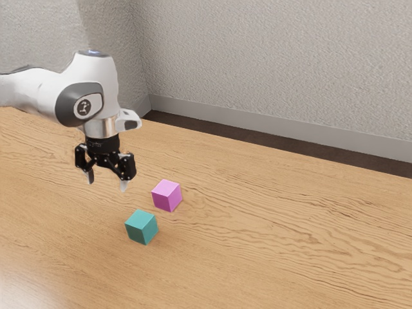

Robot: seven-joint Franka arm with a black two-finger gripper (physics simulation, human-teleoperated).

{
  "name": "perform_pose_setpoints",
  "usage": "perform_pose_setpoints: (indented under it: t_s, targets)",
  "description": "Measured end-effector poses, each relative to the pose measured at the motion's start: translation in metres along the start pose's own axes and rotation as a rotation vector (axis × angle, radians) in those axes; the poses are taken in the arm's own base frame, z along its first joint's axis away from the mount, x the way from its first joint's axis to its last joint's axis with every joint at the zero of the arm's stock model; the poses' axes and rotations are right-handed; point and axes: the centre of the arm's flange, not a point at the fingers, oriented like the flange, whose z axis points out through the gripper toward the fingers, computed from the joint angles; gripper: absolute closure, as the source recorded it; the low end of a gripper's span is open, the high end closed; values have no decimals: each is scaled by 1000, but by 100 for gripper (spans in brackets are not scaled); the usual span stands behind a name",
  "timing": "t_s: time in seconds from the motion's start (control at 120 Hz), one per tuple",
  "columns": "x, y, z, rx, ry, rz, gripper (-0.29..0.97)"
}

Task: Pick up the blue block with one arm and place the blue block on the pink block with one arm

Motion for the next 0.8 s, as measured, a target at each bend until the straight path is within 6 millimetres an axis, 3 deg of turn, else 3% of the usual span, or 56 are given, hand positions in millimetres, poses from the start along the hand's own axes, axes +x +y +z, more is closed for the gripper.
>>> perform_pose_setpoints:
  t_s: [0.192, 0.325, 0.417, 0.525, 0.6, 0.7, 0.8]
  targets:
    - [22, 19, 50, -97, 38, -69, 0]
    - [30, 26, 58, -148, 73, -98, 0]
    - [24, 29, 75, -155, 75, -58, 0]
    - [21, 32, 75, -157, 83, 16, 0]
    - [24, 36, 92, -151, 66, 59, 0]
    - [35, 24, 112, -149, 61, 84, 0]
    - [42, 9, 119, -151, 79, 104, 0]
